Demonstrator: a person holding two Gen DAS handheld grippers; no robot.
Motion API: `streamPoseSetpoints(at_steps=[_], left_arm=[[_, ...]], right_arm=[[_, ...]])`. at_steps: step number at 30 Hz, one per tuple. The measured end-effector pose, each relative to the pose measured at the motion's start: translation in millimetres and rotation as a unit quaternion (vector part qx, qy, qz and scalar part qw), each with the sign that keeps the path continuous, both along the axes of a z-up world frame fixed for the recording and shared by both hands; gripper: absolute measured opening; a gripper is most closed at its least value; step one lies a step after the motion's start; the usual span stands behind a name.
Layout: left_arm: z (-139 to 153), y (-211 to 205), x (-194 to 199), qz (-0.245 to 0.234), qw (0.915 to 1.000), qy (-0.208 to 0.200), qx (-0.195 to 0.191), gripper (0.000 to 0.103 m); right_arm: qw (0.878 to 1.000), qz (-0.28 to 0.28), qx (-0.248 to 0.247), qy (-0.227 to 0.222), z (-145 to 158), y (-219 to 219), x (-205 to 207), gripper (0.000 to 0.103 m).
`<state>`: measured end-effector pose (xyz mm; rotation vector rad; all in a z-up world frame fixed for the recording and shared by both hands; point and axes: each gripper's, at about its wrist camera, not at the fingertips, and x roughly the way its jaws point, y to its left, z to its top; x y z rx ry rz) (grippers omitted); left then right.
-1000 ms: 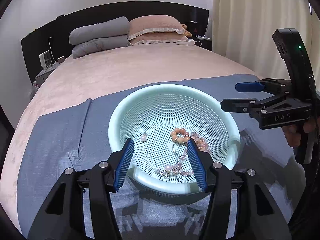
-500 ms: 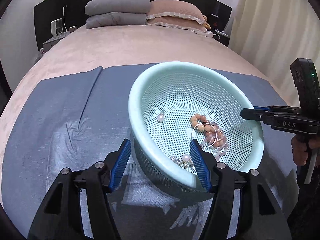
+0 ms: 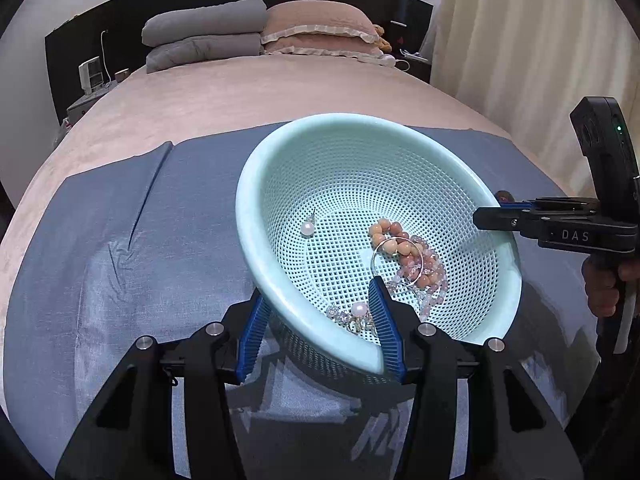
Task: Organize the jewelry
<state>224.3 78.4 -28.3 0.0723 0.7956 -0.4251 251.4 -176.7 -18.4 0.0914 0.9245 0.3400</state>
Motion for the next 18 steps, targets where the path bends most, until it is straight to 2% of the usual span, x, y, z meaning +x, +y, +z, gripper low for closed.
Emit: streamPoseSetpoints(at_steps=[8,15,18], left_arm=[[6.7,-16.9,-35.3,-0.022,0.9997,-0.006,0.000,0.051],[-5.2,-27.1,-56.3,-0.022,0.9997,0.010,0.007,0.051],[-6.1,-27.1,-61.0,-0.017,0.9998,0.001,0.008,0.051]], right_arm=[[1.000,-0.013,-0.002,-0.012,9.5,-16.2,-39.5,0.025],[1.000,-0.023,0.001,0.003,-8.5,-25.2,-56.6,0.025],[1.000,-0.024,-0.002,-0.001,-12.0,-25.2,-59.5,0.026]])
